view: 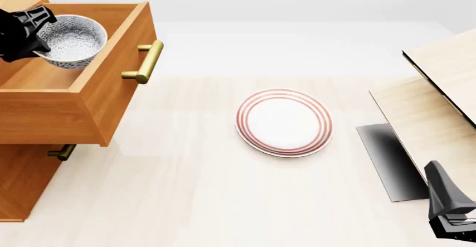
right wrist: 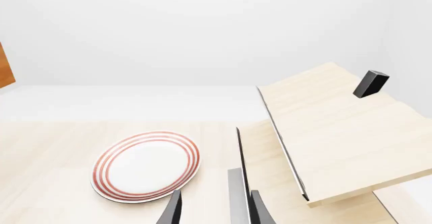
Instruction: Open the top drawer of the cabinet and put the bowl in it.
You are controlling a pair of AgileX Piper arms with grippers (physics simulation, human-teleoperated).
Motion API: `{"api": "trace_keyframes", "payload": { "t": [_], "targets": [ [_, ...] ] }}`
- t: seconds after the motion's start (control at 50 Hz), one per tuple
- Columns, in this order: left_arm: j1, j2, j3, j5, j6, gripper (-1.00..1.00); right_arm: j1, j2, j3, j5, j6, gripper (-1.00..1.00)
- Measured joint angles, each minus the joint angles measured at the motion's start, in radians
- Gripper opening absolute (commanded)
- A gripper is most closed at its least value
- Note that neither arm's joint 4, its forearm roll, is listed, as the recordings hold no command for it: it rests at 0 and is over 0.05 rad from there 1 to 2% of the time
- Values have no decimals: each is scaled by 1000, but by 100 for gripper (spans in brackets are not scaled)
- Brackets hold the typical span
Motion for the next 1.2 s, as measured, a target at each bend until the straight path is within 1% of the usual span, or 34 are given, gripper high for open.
{"api": "trace_keyframes", "payload": {
  "t": [0.26, 0.28, 0.54, 0.92, 1.2],
  "targets": [
    [5, 17, 4, -11, 0, -100, 0, 0, 0, 0, 0, 100],
    [5, 17, 4, -11, 0, 100, 0, 0, 0, 0, 0, 100],
    [5, 16, -3, -4, 1, 100, 0, 0, 0, 0, 0, 100],
    [6, 1, -39, 39, 16, 100, 0, 0, 0, 0, 0, 100],
    [5, -34, -51, 79, 26, 100, 0, 0, 0, 0, 0, 100]
  ]
}}
